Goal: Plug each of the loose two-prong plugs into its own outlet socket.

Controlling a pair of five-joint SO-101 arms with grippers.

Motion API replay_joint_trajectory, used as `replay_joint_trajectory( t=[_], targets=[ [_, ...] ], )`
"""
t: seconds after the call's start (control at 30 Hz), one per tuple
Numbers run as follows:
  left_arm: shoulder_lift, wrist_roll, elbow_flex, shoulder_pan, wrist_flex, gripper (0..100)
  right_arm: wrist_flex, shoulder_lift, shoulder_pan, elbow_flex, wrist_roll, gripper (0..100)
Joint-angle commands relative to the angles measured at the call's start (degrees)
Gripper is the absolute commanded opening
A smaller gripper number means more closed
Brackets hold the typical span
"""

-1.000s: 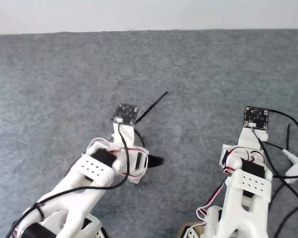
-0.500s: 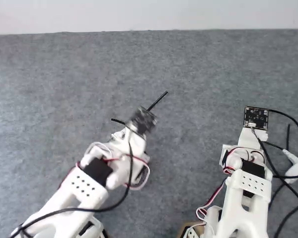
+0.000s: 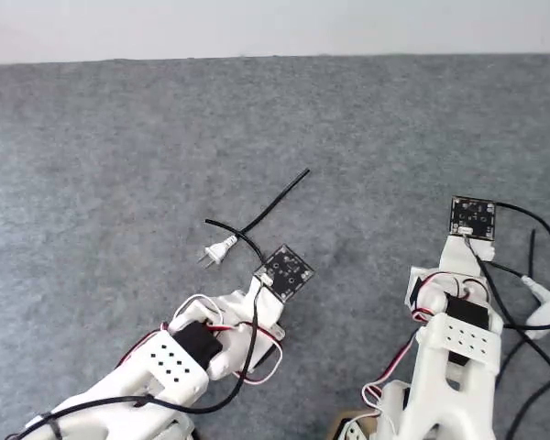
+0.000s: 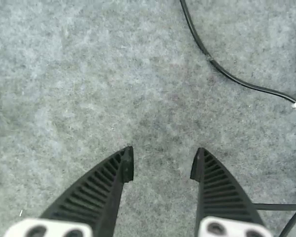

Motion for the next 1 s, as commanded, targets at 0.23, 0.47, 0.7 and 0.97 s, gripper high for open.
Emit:
replay_joint_trajectory(
  t=[0.23, 0.47, 0.7, 0.97],
  targets=[
    [-1.5, -0.4, 3.0, -16.9, -7.2, 1, -0.8, 0.1, -0.2, -0.3, 0.6, 18.4],
    [-1.6, -0.5, 3.0, -17.5, -1.8, 1, -0.8, 0.1, -0.2, -0.3, 0.6, 18.4],
    [-1.6, -0.2, 3.1, -17.5, -1.2, 1, -0.8, 0.1, -0.2, -0.3, 0.6, 18.4],
    [-1.1, -0.1, 3.7, -17.5, 4.7, 1, -0.6, 0.1, -0.2, -0.3, 0.6, 18.4]
  ],
)
